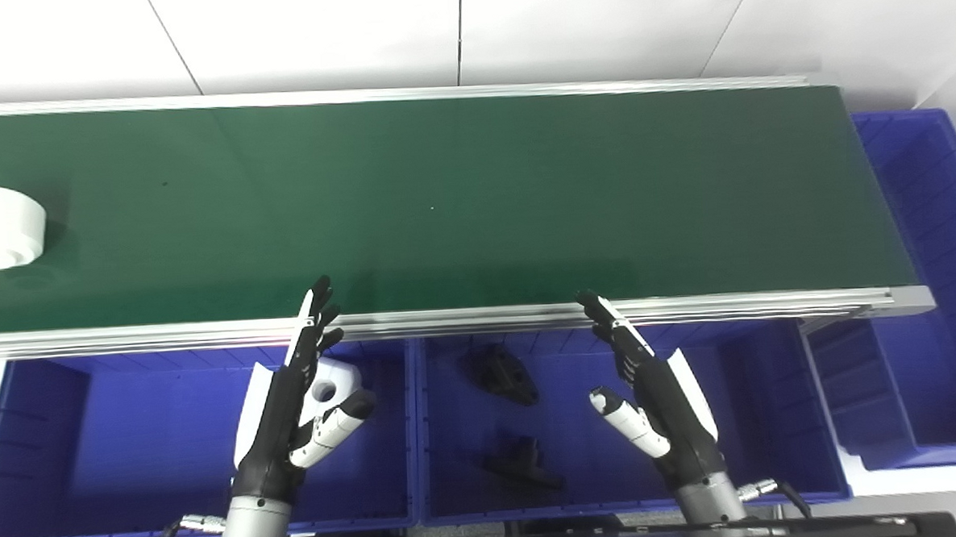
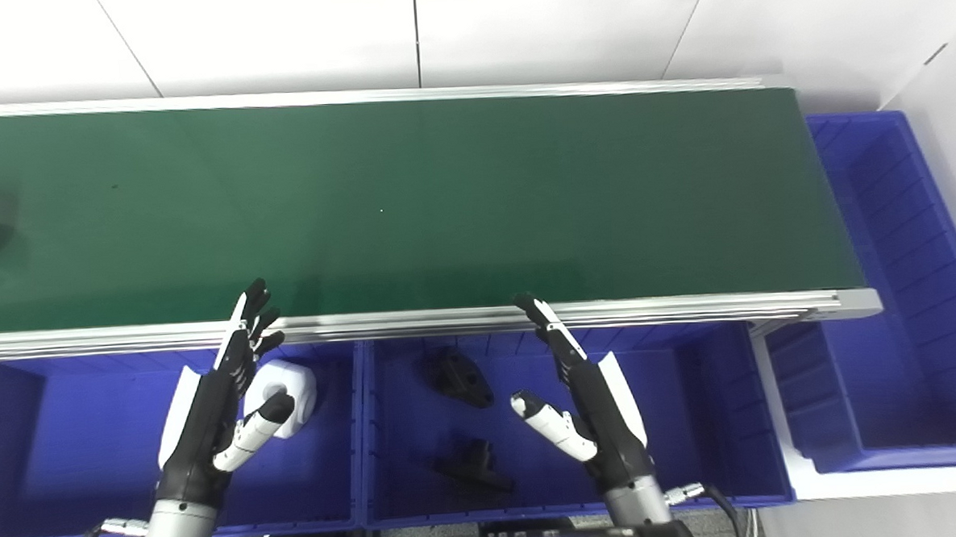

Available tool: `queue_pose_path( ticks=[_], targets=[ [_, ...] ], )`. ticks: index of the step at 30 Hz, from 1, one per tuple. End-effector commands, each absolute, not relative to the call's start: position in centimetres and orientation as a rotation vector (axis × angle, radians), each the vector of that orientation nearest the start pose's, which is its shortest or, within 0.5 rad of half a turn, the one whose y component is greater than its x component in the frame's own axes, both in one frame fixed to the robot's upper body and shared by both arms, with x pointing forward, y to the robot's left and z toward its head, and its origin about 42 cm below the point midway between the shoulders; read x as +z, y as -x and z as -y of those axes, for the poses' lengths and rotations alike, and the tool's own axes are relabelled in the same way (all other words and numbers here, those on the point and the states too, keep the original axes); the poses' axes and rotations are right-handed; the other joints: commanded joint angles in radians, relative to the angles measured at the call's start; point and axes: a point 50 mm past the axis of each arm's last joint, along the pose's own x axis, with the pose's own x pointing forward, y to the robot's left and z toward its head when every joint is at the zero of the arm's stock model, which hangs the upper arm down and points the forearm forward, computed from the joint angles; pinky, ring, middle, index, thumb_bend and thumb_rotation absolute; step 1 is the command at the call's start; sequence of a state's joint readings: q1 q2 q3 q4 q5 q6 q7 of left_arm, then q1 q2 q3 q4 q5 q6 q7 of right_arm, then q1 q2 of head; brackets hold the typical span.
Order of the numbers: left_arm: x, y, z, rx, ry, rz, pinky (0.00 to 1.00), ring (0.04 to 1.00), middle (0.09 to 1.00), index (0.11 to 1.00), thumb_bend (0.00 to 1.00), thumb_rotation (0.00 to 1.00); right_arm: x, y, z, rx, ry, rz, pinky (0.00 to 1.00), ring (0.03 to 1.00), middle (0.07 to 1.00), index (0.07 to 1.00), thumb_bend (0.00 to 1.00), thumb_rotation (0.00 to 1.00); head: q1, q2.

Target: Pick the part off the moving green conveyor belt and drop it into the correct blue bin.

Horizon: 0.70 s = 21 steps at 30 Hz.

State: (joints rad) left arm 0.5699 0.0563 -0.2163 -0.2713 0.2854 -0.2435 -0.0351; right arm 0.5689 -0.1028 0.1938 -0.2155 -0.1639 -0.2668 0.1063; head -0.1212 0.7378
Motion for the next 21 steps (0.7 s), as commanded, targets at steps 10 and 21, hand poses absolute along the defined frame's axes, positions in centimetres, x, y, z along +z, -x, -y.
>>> queue_pose_path(
  ticks=[10,21],
  targets=[
    [8.78,-9.55,-18.49,-0.197,-0.240,0.008,0.88,0.956,1.000,1.000,0.71,0.85,7.35,-9.08,20.31,0.233,0.172,-0.072,0.95,0.962,0.965,0.913,0.76,0.84,0.005,-0.002],
    [8.70,-9.60,-18.50,-0.201,-0.241,0.000,0.88,0.961,1.000,1.000,0.71,0.85,7.30,-9.15,20.30,0.237,0.175,-0.070,0.94,0.960,0.961,0.912,0.76,0.85,0.005,-0.004]
  ],
)
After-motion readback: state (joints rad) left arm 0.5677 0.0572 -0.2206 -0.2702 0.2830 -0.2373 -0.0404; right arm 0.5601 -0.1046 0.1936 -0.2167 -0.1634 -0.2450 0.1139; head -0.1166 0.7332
